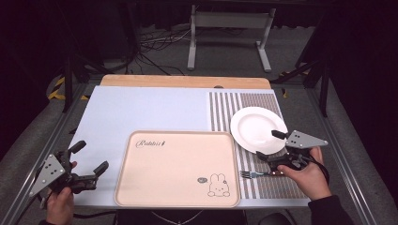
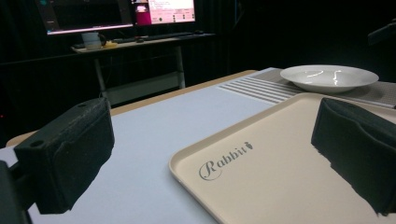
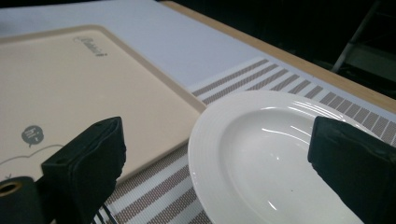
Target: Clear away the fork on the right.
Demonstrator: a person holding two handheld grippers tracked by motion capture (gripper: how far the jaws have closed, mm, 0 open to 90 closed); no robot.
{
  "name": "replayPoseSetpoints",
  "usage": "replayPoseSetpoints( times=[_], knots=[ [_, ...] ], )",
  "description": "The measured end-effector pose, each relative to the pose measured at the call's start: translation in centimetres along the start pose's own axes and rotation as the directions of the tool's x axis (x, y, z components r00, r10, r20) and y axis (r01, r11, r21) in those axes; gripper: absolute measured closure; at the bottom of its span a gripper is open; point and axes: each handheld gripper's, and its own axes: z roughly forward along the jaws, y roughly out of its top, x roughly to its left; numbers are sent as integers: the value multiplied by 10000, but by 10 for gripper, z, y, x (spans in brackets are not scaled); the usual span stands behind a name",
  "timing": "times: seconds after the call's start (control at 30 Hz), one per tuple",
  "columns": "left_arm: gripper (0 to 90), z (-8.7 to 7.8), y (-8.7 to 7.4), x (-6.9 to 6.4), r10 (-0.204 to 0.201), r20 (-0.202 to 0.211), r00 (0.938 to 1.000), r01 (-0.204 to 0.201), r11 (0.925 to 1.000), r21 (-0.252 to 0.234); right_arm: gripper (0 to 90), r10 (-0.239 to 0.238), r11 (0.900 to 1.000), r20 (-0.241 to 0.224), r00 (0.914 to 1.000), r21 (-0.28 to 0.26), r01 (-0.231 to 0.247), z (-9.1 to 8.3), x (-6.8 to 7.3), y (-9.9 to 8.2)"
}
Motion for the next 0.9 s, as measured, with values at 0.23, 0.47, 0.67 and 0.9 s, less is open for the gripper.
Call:
replayPoseSetpoints(
  times=[0.23,0.47,0.67,0.9],
  knots=[
    [1,0,1,-1,61,-10,10000,-61,10000,-3,48,-779,9858,-487,9958,1453,842,-2,-3,12],
    [0,0,1,0,68,-14,10000,-68,10000,-18,78,-1227,9594,-931,9881,2437,1420,-4,-9,22],
    [0,0,0,-1,6,-52,10000,-6,10000,16,90,-1799,9103,-1458,9728,3502,2208,-1,-7,25],
    [1,0,0,0,-18,-92,10000,19,10000,17,91,-2074,8734,-1820,9612,4081,2657,1,-9,27]
  ],
)
